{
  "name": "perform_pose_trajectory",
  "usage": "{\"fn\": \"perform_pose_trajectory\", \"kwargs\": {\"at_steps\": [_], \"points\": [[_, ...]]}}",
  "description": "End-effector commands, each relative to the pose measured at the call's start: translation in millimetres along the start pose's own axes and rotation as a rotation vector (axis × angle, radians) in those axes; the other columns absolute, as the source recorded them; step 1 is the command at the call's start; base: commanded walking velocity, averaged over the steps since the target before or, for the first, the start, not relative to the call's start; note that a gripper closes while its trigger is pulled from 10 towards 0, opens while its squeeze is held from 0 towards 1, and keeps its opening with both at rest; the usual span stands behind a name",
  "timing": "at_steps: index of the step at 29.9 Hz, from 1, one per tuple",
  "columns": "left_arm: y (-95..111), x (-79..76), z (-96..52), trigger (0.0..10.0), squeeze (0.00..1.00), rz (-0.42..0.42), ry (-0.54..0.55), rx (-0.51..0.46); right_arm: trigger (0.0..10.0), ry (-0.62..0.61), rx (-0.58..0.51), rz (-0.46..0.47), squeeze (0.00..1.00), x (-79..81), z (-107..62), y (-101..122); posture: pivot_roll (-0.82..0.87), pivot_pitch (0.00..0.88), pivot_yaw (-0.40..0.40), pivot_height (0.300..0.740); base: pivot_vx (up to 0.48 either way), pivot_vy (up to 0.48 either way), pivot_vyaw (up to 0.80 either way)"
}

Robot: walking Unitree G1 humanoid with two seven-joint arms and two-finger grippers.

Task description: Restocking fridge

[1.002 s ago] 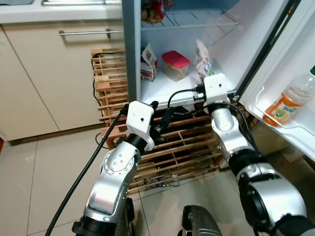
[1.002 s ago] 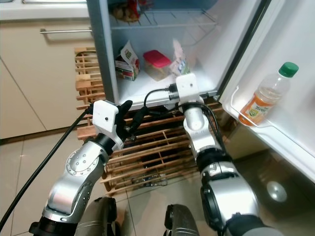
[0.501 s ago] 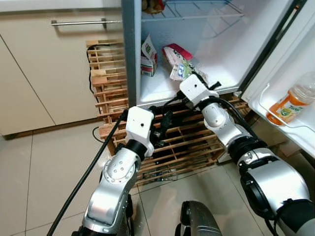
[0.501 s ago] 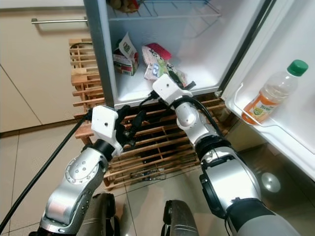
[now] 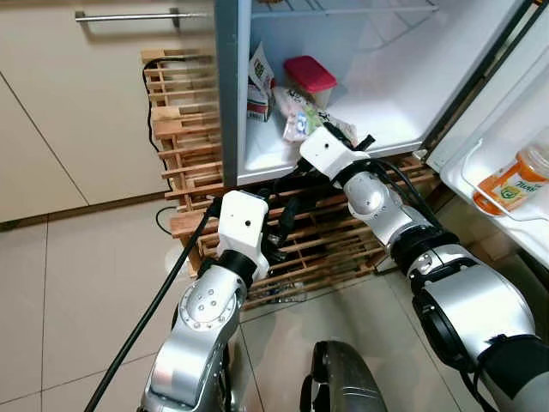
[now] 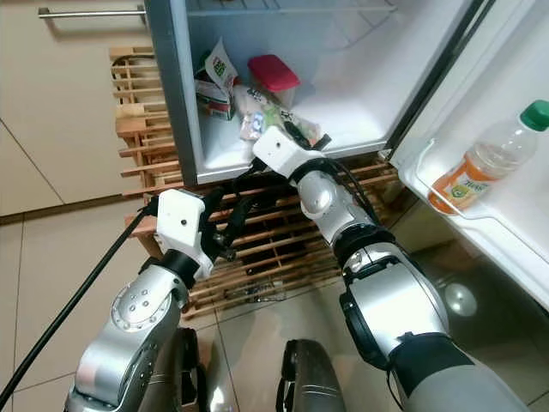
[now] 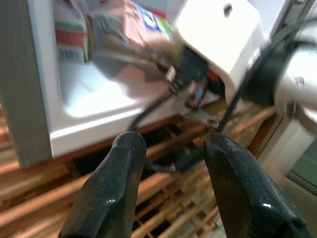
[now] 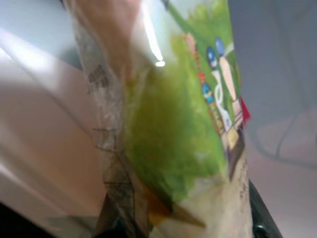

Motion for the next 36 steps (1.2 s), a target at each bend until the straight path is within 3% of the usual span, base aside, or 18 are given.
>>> {"fn": "perform_pose_trajectory", "kwargs": {"at_steps": [1,3,5,6,8,9,13,14,15,16,17,18,20,23,25,26,28,36], "points": [[1,-6.0,-2.7,10.0,0.0,0.003,-0.006,0.003,0.0,0.036,0.029,-0.103,0.0,1.8,-2.1,-9,0.09,0.239,-0.108,0.652,0.0,0.0,0.0],[0,-6.4,-4.0,10.0,0.0,0.0,-0.002,0.007,0.0,0.045,0.033,-0.176,0.0,1.3,-1.8,-11,0.09,0.242,-0.109,0.652,0.0,0.0,0.0],[-1,-6.9,-5.0,10.0,0.0,-0.004,0.001,0.013,0.0,0.068,0.015,-0.322,0.0,3.3,-1.7,-10,0.09,0.249,-0.112,0.652,0.0,0.0,0.0],[-1,-6.9,-5.0,10.0,0.0,-0.004,0.001,0.013,0.0,0.068,0.015,-0.322,0.0,3.3,-1.7,-10,0.09,0.249,-0.112,0.652,0.0,0.0,0.0],[-1,-7.7,-5.7,10.0,0.0,-0.007,0.003,0.018,0.0,0.094,-0.024,-0.473,0.0,7.3,-2.2,-9,0.09,0.254,-0.115,0.652,0.0,0.0,0.0],[-1,-7.7,-5.7,10.0,0.0,-0.007,0.003,0.018,0.0,0.094,-0.024,-0.473,0.0,7.3,-2.2,-9,0.09,0.254,-0.115,0.652,0.0,0.0,0.0],[-2,-8.2,-6.0,10.0,0.0,-0.008,0.009,0.023,0.0,0.102,-0.062,-0.655,0.0,8.4,-3.4,-10,0.09,0.26,-0.122,0.652,0.0,0.0,0.0],[-2,-8.2,-6.0,10.0,0.0,-0.008,0.009,0.023,0.0,0.102,-0.062,-0.655,0.0,8.4,-3.4,-10,0.09,0.26,-0.122,0.652,0.0,0.0,0.0],[-3,-8.4,-6.4,10.0,0.0,-0.009,0.012,0.025,5.2,0.088,-0.064,-0.68,0.0,6.5,-3.6,-11,0.09,0.258,-0.124,0.652,0.0,0.0,0.0],[-3,-8.5,-6.9,10.0,0.0,-0.011,0.014,0.027,10.0,0.073,-0.065,-0.672,0.24,4.6,-3.5,-11,0.09,0.258,-0.124,0.652,0.0,0.0,0.0],[-3,-8.5,-7.2,10.0,0.0,-0.011,0.015,0.028,10.0,0.063,-0.066,-0.667,0.24,3.5,-3.5,-11,0.09,0.258,-0.124,0.652,0.0,0.0,0.0],[-4,-8.6,-7.4,10.0,0.0,-0.012,0.016,0.029,10.0,0.051,-0.05,-0.612,1.0,0.9,-3.2,-12,0.09,0.254,-0.125,0.652,0.0,0.0,0.0],[-5,-8.9,-7.1,10.0,0.0,-0.012,0.016,0.03,10.0,0.03,-0.017,-0.508,1.0,-4.0,-2.6,-14,0.09,0.252,-0.124,0.652,0.0,0.0,0.0],[-4,-9.2,-5.8,10.0,0.0,-0.011,0.016,0.027,10.0,-0.012,0.005,-0.468,1.0,-13.2,-1.9,-16,0.09,0.244,-0.124,0.652,0.0,0.0,0.0],[-4,-9.0,-5.1,10.0,0.0,-0.01,0.016,0.025,10.0,-0.04,0.0,-0.507,1.0,-18.1,-1.6,-17,0.09,0.241,-0.124,0.652,0.0,0.0,0.0],[-3,-8.7,-4.7,10.0,0.0,-0.009,0.017,0.024,10.0,-0.095,-0.026,-0.589,1.0,-26.2,-0.9,-15,0.09,0.238,-0.125,0.652,0.0,0.0,0.0],[-3,-8.4,-4.6,10.0,0.0,-0.009,0.018,0.023,10.0,-0.162,-0.05,-0.657,1.0,-36.3,-0.1,-12,0.08,0.236,-0.126,0.652,0.0,0.0,0.0],[-4,-8.8,-3.4,10.0,0.0,-0.01,0.022,0.02,10.0,-0.238,0.013,-0.789,1.0,-62.8,-0.6,-22,0.08,0.232,-0.13,0.652,0.0,0.0,0.0]]}}
Point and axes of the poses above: a point about 5 cm out from each wrist's last joint towards the gripper, its own z axis pointing out of the wrist towards the gripper, its own y axis along the axis of the wrist's last joint, x = y × z, the point moved 2 cm from there along z, pointing out of the wrist towards the gripper, and after that the axes turned 10 degrees about -z, right-handed, at the moved point
